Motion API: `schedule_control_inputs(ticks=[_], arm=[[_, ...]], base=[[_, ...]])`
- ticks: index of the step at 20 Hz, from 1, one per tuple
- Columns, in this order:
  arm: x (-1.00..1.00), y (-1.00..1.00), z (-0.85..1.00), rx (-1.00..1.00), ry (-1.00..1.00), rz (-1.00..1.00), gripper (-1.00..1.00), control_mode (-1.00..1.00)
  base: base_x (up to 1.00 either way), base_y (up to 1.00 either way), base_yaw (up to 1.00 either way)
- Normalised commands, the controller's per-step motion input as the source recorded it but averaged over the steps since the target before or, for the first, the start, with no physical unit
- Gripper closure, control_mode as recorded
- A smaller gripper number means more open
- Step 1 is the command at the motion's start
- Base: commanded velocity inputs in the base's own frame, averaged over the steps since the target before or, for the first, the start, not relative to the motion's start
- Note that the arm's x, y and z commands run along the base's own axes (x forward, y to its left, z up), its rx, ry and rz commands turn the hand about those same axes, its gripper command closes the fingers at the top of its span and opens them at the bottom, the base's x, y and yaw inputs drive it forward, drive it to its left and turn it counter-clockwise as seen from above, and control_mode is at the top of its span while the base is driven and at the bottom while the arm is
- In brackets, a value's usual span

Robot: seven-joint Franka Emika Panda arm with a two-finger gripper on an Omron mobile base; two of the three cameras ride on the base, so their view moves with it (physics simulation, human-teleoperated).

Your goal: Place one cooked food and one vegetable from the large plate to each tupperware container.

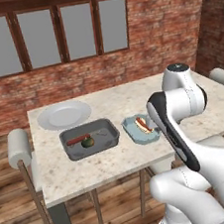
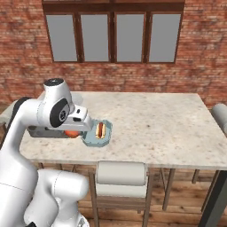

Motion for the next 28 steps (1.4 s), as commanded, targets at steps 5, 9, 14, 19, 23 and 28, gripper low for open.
schedule_control_inputs(ticks=[5,9,14,19,23,28], arm=[[0.76,0.04,0.0,0.0,0.04,0.1,1.0,-1.0],[0.88,0.18,-0.03,0.0,0.01,0.06,1.0,-1.0],[0.92,0.08,-0.15,0.1,0.05,0.0,1.0,-1.0],[0.88,-0.21,-0.47,0.14,0.27,-0.08,1.0,-1.0],[0.28,-0.09,-0.55,0.04,0.15,-0.17,1.0,-1.0],[0.18,0.03,-0.33,0.0,0.14,-0.19,1.0,-1.0]], base=[[0.0,0.0,0.0],[0.0,0.0,0.0],[0.0,0.0,0.0],[0.0,0.0,0.0],[0.0,0.0,0.0],[0.0,0.0,0.0]])
